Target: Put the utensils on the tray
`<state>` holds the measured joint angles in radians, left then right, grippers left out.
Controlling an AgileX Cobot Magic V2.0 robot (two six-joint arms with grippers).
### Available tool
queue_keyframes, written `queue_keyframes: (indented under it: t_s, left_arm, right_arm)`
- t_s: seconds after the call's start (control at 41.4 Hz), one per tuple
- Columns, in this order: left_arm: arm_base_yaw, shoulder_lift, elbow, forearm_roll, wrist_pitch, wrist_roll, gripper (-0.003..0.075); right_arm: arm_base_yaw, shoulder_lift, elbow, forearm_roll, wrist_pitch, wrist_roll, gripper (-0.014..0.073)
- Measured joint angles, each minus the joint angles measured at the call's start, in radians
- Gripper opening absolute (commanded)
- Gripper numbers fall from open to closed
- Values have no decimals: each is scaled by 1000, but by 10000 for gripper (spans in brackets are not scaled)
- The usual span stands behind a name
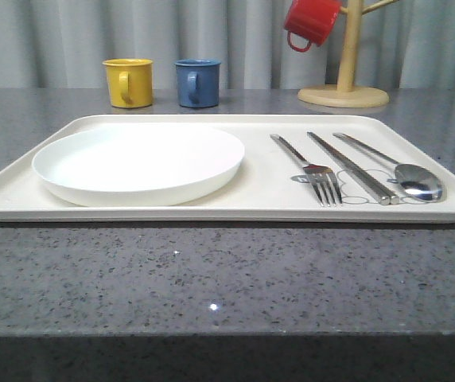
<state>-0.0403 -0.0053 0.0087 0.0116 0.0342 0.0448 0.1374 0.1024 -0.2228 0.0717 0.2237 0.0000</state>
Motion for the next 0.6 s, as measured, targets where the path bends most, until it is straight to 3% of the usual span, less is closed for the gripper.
queue_keyframes:
  t_s: [0.218, 0.604]
  left_arm:
    - [0, 0, 0, 0, 0, 0, -18]
    - [0, 0, 0, 0, 0, 0, -18]
  right_arm:
    - [-43, -66, 165, 0, -192, 0, -71]
    - [-116, -111, 250, 0, -186, 0, -71]
